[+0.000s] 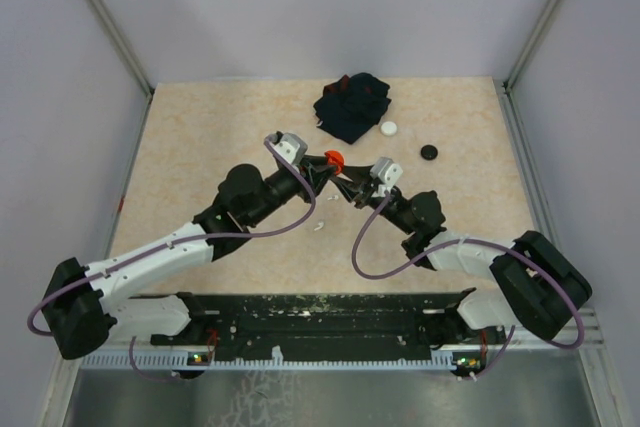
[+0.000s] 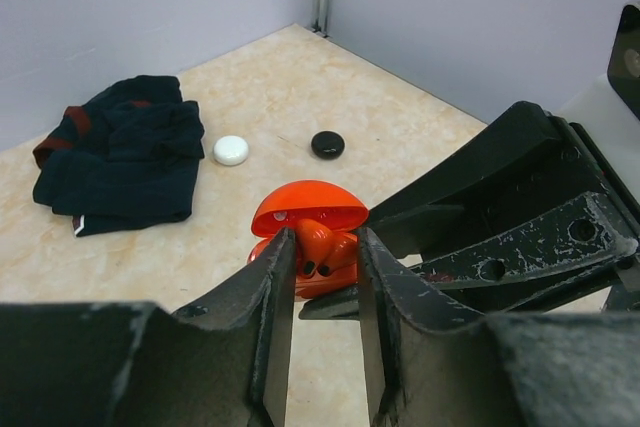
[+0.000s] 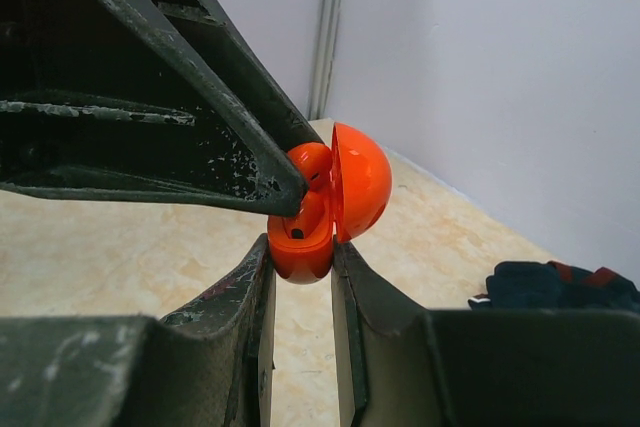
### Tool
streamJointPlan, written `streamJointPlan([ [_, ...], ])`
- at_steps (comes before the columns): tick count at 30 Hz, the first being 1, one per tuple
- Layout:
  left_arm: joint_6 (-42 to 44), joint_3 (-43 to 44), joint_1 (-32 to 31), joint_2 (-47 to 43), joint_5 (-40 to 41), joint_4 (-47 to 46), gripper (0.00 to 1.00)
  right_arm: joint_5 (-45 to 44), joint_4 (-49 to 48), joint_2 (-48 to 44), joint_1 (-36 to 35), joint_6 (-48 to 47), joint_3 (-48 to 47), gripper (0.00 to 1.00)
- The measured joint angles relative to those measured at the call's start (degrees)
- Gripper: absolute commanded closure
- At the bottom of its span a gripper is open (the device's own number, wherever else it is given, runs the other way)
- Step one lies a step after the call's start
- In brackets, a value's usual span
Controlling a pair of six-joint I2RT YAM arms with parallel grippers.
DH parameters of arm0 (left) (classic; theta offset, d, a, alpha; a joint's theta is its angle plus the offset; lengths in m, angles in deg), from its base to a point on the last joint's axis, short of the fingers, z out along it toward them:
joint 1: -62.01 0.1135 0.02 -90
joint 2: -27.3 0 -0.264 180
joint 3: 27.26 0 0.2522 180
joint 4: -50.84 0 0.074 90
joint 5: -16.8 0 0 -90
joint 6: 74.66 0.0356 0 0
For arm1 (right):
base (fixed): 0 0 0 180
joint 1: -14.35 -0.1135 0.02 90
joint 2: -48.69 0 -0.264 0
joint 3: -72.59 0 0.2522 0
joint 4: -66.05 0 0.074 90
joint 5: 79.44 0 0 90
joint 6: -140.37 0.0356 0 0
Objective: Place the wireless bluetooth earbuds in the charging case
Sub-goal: Place the earbud in the charging case.
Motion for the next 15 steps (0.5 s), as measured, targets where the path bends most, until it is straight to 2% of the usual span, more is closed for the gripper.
streamJointPlan([
  [9,-1.03,-0.37,-0.11,-0.31,0.74,0.0,0.55,0.07,0.09,0.0,0.0,0.85,0.02,1.0],
  [15,-2.91,-0.83,-0.28,-1.73,3.48,0.74,0.43,0.11,0.33,0.0,0.0,1.42,0.02,1.0],
])
